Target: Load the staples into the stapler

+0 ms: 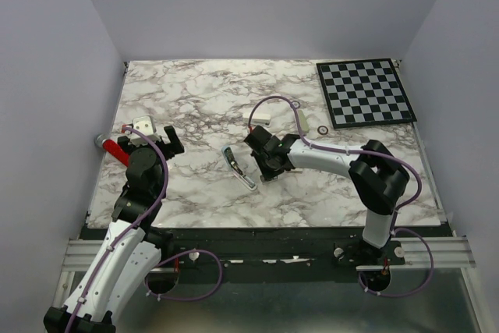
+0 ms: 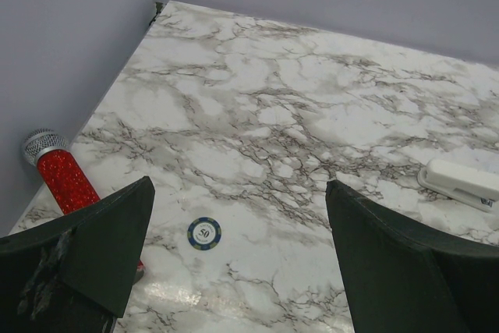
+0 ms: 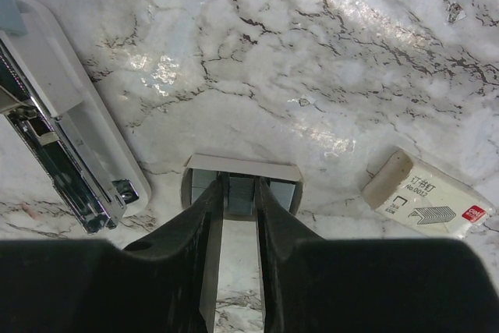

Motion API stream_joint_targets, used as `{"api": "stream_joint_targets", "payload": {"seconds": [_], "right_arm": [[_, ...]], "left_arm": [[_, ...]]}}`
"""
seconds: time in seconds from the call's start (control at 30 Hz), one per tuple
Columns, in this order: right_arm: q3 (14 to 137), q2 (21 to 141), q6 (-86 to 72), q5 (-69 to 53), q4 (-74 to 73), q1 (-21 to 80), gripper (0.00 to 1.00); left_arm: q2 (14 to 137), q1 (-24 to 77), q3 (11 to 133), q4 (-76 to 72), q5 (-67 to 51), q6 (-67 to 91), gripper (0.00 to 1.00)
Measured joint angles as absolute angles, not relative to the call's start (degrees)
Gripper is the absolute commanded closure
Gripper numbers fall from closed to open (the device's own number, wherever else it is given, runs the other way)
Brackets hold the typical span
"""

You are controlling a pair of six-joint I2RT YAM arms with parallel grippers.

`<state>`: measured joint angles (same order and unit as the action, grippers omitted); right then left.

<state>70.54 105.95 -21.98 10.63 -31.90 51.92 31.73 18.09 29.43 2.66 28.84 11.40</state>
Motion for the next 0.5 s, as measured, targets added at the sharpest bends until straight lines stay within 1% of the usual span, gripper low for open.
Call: {"api": "stream_joint_targets", "payload": {"seconds": [0.17,0.3,0.5], "right_arm": [[70.6,106.5,-22.3,10.7,-32.0,51.9,0.73],[70.6,106.6,-22.4,10.7,-31.9,51.9,0.83],[70.6,106.5,-22.0,10.7,-32.0,51.9,0.84]], "left_arm": [[31.7,18.1,29.4,2.7,28.8,11.4,0.01],[31.7,18.1,29.4,2.7,28.8,11.4,0.01],[31.7,18.1,29.4,2.7,28.6,11.4,0.01]]}}
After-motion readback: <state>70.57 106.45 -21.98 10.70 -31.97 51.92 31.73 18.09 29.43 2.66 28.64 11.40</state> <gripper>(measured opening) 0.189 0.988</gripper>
